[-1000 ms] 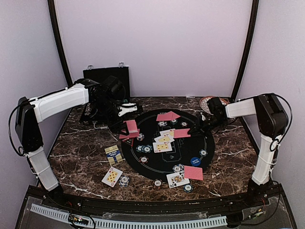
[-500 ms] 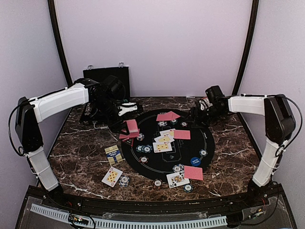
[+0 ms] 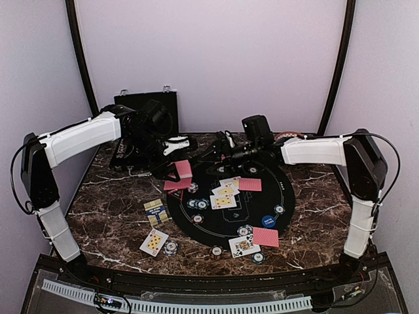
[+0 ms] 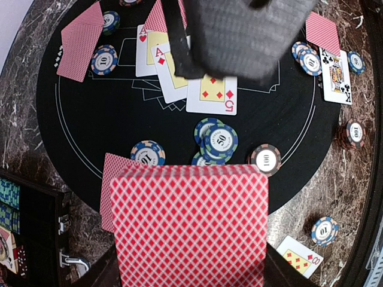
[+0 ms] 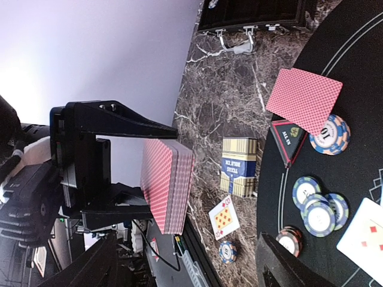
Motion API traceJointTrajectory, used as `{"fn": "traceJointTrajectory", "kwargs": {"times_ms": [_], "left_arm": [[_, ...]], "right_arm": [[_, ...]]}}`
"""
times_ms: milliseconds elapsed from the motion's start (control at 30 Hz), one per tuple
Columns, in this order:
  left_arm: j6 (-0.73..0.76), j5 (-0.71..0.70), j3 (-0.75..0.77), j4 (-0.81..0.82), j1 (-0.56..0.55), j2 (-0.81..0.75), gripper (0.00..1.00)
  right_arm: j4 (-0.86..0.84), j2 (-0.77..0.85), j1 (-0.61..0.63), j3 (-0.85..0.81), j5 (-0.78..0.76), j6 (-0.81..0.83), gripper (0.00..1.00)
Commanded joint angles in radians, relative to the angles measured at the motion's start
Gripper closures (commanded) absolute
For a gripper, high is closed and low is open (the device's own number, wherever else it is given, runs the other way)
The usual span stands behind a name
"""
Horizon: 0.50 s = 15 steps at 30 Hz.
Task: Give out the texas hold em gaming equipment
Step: Pick up the poker card from the face-down deck piles.
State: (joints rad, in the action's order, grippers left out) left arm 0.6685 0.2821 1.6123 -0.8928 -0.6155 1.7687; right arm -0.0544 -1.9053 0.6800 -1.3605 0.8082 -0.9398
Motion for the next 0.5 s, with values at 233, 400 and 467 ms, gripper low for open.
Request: {"fn": "traceJointTrajectory", "kwargs": {"times_ms": [233,400,467], "left_arm": [[-0.017,0.054,0.067,-0.018,-0.002,-0.002,1.00],[-0.017,0.061,0.070,-0.016,-0.007,0.002,1.00],[-0.015,0.063,0.069,-0.014,-0.009,0.003,1.00]], "right_arm": [[-0.162,-0.106,0.061,-0.091,0.080,-0.105,0.20],[-0.172,-0.142,0.076,-0.129,0.088,-0.122,0.20],[-0.188,-0.158,0.081,-0.142,0.093,-0.138,0.20]]}}
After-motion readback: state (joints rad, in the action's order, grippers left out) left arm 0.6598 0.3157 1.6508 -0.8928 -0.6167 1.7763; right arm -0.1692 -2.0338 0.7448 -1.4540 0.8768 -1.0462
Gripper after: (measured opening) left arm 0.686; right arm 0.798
